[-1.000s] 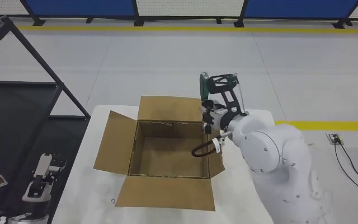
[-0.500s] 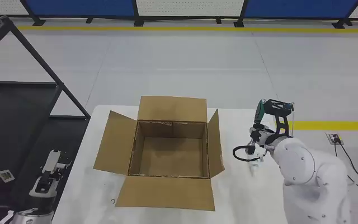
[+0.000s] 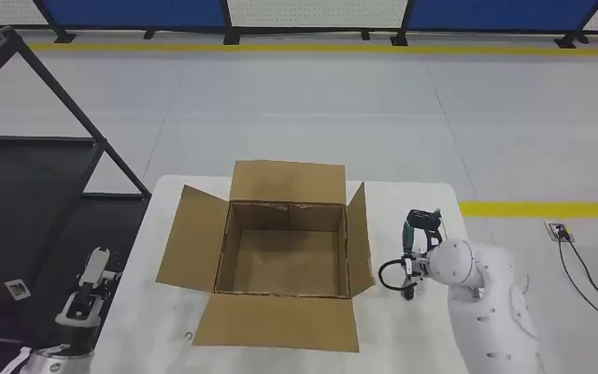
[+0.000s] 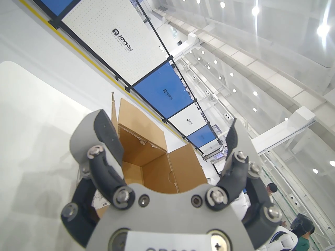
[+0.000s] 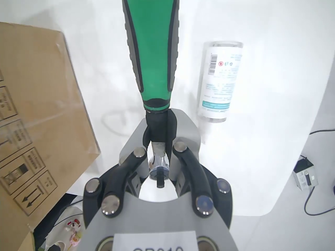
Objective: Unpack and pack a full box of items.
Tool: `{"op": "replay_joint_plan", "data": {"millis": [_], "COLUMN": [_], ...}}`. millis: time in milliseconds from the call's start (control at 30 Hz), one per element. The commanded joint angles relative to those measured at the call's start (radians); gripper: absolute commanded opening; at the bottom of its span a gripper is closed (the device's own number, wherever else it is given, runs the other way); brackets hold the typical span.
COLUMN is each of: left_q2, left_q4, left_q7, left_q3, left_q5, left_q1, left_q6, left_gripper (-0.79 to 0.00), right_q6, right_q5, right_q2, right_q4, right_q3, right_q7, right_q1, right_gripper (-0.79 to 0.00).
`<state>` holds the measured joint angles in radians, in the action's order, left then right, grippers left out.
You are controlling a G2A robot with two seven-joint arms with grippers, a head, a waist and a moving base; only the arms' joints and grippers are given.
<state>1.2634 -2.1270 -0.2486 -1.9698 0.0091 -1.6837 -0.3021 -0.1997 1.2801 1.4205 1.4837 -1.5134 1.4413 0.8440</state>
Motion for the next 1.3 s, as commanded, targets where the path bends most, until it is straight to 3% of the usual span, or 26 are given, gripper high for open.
{"op": "replay_joint_plan", "data": {"millis": [0,200,633,833,1167,1233,1267], "left_q2": [0.000,0.001,0.001,0.001,0.000,-0.001,-0.001], "left_q4": [-0.004,-0.013,-0.031,-0.040,-0.043,-0.047,-0.051], "left_q7": [0.003,0.012,0.016,0.014,0.022,0.013,0.007], "left_q3": [-0.001,-0.004,0.000,-0.002,0.021,0.025,0.026], "left_q5": [0.002,0.003,0.016,0.021,0.137,0.150,0.156], "left_q1": [-0.005,-0.018,-0.035,-0.040,-0.051,-0.054,-0.056], "left_q6": [-0.001,-0.003,-0.005,-0.010,-0.046,-0.054,-0.061], "left_gripper": [0.000,0.000,0.000,0.000,0.000,0.000,0.000], "right_q6": [0.004,-0.003,0.001,-0.007,0.018,0.030,0.028], "right_q5": [-0.003,0.009,-0.014,-0.025,-0.156,-0.191,-0.206], "right_q2": [-0.001,0.001,-0.005,-0.013,-0.023,-0.023,-0.023], "right_q4": [-0.061,-0.205,-0.253,-0.124,0.298,0.358,0.382], "right_q3": [0.006,0.042,0.062,0.035,-0.020,-0.011,-0.011], "right_q7": [-0.009,-0.042,-0.071,-0.083,-0.187,-0.214,-0.233], "right_q1": [-0.018,-0.070,-0.095,-0.054,0.100,0.116,0.122], "right_gripper": [-0.785,-0.785,-0.502,-0.483,-0.391,-0.268,-0.114]}}
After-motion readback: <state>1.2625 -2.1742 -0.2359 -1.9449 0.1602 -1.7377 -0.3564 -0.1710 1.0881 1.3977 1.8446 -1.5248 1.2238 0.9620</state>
